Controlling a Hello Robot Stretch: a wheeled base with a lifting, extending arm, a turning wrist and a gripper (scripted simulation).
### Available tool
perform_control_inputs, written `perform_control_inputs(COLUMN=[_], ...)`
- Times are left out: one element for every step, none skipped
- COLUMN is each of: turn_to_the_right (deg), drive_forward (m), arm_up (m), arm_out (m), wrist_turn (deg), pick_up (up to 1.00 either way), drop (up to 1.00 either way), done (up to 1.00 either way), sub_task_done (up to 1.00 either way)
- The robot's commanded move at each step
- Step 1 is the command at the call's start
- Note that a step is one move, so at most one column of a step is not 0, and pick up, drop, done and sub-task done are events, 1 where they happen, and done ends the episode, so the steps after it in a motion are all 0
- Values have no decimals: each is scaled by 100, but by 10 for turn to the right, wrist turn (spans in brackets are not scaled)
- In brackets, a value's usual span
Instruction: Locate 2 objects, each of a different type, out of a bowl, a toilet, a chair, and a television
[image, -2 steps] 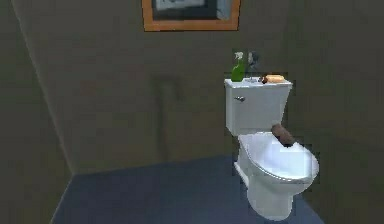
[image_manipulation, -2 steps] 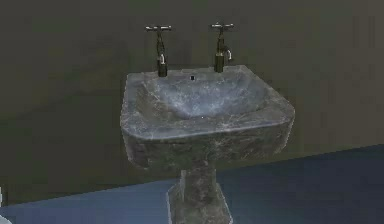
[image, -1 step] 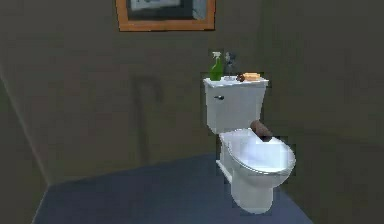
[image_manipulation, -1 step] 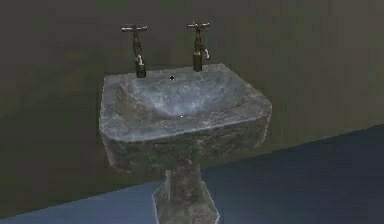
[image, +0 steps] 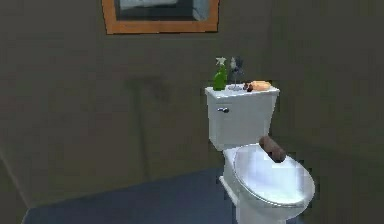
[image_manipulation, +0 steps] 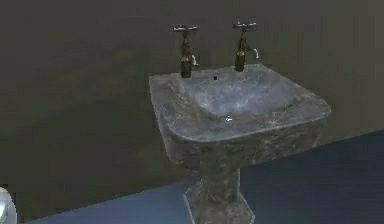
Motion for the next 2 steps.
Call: perform_control_inputs(turn_to_the_right=[0, 300], drive_forward=[25, 0], arm_up=[0, 0], arm_out=[0, 0], wrist_turn=[0, 0], pick_up=[0, 0], drop=[0, 0], done=[0, 0], sub_task_done=[0, 0])
